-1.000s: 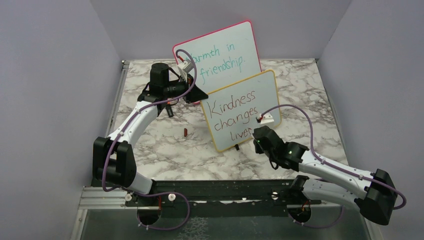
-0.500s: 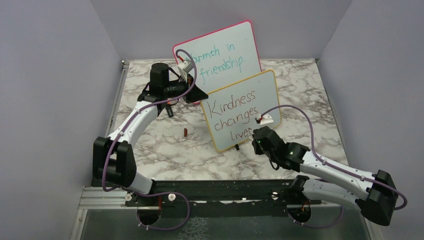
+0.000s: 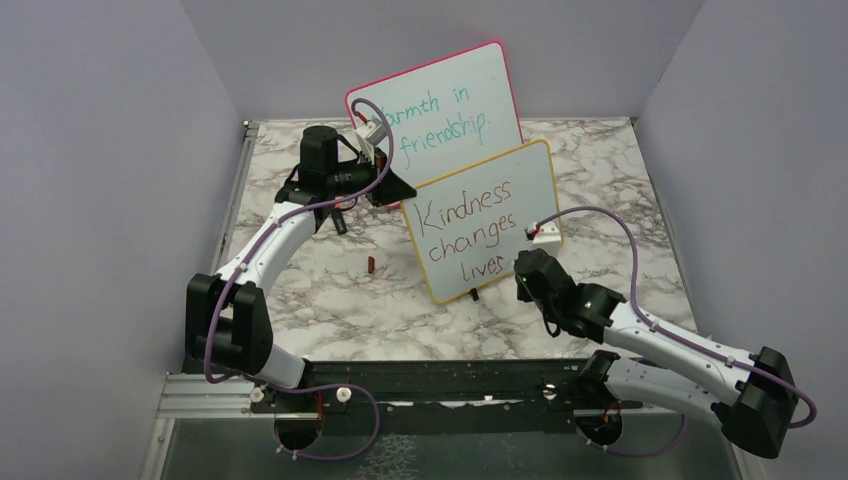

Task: Write a sentence on the whiteboard
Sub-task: Write a sentence on the whiteboard, then close the whiteboard marker at the center of the board.

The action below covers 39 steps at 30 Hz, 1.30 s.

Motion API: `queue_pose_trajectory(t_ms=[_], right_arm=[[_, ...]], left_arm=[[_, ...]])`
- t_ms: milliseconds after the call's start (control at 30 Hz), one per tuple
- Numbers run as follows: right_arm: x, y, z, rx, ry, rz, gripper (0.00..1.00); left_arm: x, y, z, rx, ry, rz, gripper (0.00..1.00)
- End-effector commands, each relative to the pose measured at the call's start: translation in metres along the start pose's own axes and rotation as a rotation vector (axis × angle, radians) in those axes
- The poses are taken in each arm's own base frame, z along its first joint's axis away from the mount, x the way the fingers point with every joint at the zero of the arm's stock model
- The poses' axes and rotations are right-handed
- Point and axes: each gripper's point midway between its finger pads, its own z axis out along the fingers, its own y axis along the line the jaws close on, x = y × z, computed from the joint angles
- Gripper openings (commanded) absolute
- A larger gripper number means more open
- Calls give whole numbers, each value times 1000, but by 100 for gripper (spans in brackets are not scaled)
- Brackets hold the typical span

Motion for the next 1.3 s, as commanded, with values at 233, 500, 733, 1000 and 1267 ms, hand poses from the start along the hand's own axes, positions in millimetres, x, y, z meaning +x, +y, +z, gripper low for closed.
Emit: queue_pose_trajectory(t_ms=[233, 500, 733, 1000, 1267], right_arm=[[-4, 0, 10, 2, -16, 37, 1], [-3, 0, 10, -9, -16, 37, 1], [-18, -8, -7, 0, -36, 46, 1], [-46, -14, -35, -38, -115, 79, 1], [-75, -28, -59, -35, -227, 75, 1]], left_arm=[[36, 6, 11, -15, 97, -75, 0], [35, 6, 10, -16, 95, -73, 0], [32, 5, 8, -26, 87, -61, 1], [20, 3, -1, -88, 66, -27, 26], [-19, -5, -23, -220, -30, -10, 51]])
